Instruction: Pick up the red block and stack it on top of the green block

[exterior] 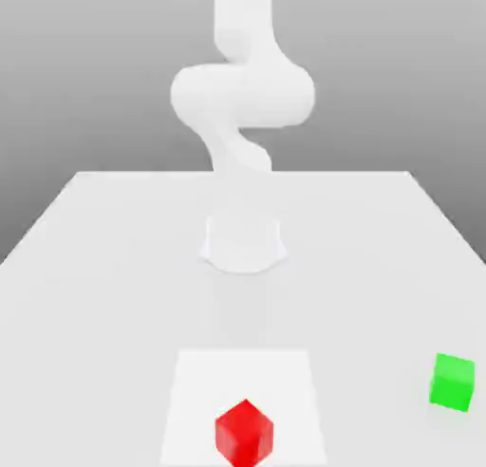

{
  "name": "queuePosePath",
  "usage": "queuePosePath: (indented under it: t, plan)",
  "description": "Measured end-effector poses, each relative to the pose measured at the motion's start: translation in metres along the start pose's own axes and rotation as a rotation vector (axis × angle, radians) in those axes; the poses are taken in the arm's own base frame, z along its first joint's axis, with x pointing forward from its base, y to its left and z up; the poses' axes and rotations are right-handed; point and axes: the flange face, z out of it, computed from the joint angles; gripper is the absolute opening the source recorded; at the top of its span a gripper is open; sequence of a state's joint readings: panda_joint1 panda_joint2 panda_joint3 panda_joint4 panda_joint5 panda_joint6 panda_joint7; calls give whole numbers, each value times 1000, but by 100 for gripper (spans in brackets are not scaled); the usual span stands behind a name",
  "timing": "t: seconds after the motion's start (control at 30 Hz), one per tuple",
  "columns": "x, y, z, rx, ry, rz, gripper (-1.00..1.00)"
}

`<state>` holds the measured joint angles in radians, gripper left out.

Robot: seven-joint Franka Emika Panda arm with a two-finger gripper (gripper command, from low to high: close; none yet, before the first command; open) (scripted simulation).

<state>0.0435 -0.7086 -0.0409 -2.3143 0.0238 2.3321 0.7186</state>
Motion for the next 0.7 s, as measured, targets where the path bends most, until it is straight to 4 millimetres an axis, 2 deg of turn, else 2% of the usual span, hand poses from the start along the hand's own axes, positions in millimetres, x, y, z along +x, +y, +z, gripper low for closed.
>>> queuePosePath:
  t: [0.13,0.3,0.5,0.7]
  plan:
    - [-3,9,83,-34,-131,-91,0]
    - [-24,28,179,-82,-276,-203,0]
    - [-67,63,281,-153,-429,-343,0]
    - [-121,113,363,-241,-563,-497,0]
